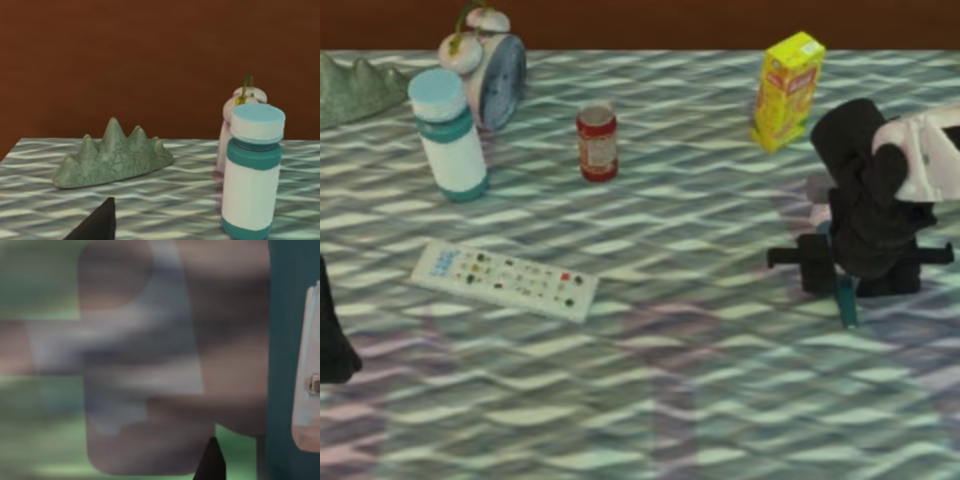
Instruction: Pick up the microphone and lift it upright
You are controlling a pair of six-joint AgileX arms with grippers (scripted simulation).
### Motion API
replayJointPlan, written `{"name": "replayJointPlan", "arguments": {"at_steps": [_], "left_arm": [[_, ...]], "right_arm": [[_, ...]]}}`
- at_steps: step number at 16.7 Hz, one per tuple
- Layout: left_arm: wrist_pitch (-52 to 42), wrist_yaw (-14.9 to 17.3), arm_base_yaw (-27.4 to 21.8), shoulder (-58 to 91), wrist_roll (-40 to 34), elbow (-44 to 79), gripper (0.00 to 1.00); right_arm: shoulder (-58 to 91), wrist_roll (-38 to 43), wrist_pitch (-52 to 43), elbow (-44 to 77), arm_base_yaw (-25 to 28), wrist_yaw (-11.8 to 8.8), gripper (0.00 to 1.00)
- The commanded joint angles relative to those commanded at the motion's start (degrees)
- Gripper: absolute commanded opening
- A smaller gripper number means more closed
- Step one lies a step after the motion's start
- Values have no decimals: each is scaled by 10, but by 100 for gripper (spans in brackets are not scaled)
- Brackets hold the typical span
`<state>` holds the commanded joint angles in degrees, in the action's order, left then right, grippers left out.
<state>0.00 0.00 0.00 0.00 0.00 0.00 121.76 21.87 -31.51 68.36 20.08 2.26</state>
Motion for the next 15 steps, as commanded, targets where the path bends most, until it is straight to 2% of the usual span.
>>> {"name": "replayJointPlan", "arguments": {"at_steps": [1, 2, 6, 10, 15], "left_arm": [[0, 0, 0, 0, 0, 0, 100], [0, 0, 0, 0, 0, 0, 100], [0, 0, 0, 0, 0, 0, 100], [0, 0, 0, 0, 0, 0, 100], [0, 0, 0, 0, 0, 0, 100]], "right_arm": [[-36, -7, -17, 13, 1, 11, 0], [-36, -7, -16, 13, 1, 11, 0], [-46, -23, 43, 0, 3, -11, 0], [-74, -56, 187, -36, 3, -59, 0], [-124, -111, 440, -105, 1, -139, 0]]}}
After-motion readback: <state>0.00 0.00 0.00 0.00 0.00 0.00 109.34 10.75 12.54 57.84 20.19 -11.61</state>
